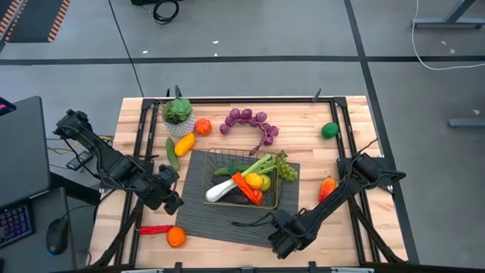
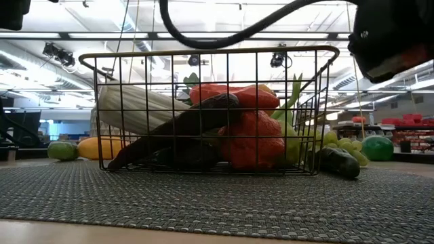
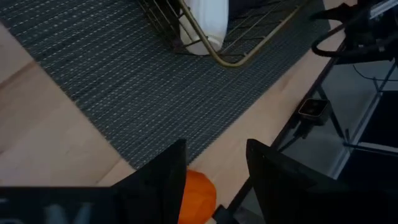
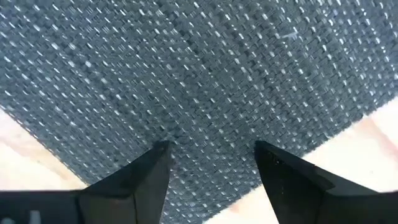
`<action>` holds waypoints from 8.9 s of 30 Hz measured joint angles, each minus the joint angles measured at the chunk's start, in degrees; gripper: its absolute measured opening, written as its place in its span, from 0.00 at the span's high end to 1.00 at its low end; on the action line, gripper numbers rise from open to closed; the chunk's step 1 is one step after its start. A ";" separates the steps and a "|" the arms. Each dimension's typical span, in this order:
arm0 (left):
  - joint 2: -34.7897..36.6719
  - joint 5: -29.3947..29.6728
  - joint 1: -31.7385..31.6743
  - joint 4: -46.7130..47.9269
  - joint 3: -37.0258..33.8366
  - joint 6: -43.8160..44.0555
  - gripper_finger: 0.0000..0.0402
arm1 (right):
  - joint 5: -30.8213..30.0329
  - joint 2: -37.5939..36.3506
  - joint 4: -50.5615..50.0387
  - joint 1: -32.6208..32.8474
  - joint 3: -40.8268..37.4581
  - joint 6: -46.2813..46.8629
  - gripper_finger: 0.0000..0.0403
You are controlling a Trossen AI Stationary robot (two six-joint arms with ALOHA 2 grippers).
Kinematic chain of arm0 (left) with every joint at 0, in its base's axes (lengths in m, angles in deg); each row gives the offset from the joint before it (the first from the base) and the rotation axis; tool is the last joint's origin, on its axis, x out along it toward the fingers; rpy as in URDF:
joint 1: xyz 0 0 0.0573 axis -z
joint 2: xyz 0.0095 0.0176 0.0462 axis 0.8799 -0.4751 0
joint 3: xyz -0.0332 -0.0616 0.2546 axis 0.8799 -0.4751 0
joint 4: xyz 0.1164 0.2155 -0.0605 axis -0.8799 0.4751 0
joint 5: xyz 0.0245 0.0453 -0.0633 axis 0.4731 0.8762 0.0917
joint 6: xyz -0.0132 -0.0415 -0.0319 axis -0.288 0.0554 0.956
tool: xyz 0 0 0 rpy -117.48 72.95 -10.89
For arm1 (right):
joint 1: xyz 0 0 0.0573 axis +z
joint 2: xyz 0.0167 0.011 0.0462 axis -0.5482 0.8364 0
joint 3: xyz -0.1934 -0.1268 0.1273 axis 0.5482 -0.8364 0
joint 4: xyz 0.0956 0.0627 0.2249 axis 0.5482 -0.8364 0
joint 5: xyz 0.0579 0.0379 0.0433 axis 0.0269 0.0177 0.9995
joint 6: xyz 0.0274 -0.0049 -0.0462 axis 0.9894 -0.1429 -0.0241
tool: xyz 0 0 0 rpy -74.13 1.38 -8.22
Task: Build produce basket
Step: Adjust the gray mat on the table, then put the red chili pepper into the gold wire basket, then put the orange into the gold wire basket
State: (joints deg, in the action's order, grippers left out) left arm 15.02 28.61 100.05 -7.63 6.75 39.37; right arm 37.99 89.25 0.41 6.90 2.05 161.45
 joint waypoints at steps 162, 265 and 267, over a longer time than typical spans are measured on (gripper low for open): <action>-23.60 -13.77 -9.21 3.92 24.94 -33.38 0.54 | -12.73 -27.71 -17.00 1.48 -3.50 3.86 0.31; -51.49 -10.33 2.36 26.02 44.84 27.03 0.21 | -8.88 -25.68 -19.92 2.79 -7.18 -21.39 0.34; -51.47 -7.54 0.70 29.55 48.78 24.83 0.20 | -8.90 -26.03 -19.94 2.79 -7.18 -20.77 0.34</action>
State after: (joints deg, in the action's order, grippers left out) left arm -36.45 21.06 100.74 21.92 55.54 64.20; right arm 29.08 63.22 -19.53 9.70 -5.13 140.68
